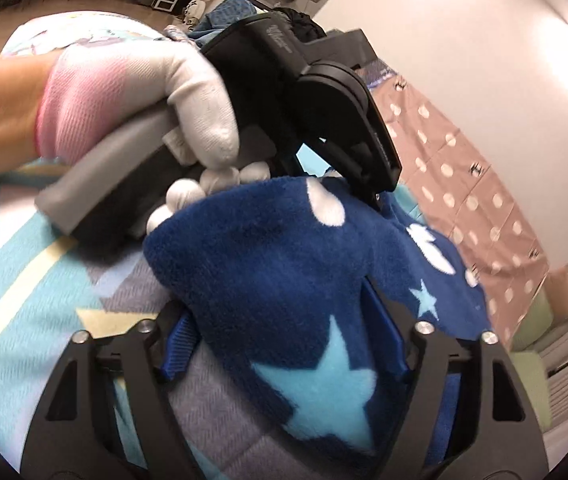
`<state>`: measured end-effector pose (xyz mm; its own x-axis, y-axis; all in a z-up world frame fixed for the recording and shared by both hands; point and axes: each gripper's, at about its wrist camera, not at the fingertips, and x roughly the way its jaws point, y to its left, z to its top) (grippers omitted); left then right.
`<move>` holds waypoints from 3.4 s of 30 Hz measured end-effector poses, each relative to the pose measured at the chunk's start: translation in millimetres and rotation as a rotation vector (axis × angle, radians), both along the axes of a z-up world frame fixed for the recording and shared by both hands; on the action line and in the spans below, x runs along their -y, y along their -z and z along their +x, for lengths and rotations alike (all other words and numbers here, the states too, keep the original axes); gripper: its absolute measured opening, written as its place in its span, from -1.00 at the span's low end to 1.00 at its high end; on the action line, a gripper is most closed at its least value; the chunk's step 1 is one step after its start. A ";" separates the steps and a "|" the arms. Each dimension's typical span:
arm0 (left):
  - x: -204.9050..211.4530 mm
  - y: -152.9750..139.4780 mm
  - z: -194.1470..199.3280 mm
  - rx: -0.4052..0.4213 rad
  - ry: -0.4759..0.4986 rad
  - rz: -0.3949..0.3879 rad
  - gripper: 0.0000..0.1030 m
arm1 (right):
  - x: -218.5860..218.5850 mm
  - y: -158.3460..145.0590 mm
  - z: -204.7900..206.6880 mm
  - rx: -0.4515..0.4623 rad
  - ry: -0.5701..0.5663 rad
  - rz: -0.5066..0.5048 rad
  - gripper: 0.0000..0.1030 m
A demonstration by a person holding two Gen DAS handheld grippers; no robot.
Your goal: Fold small clothes
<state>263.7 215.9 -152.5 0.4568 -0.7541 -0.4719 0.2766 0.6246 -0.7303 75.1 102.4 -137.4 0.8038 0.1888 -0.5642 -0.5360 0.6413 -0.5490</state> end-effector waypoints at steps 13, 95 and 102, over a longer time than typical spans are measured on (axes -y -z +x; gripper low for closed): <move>-3.2 -5.8 -8.0 0.019 -0.037 0.007 -0.33 | 6.0 -13.8 -6.6 -0.042 0.041 0.077 -0.36; 0.5 -2.4 -1.8 0.020 -0.060 0.033 -0.11 | -1.3 -1.8 -11.5 0.026 0.060 0.017 0.19; 9.3 -9.5 -2.7 0.021 -0.068 0.066 -0.19 | 11.0 -16.2 -7.4 -0.025 0.070 0.122 -0.30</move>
<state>260.9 206.5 -142.9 0.5157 -0.6886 -0.5097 0.2467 0.6891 -0.6813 67.7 91.4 -121.2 0.8032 0.2014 -0.5606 -0.5003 0.7389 -0.4514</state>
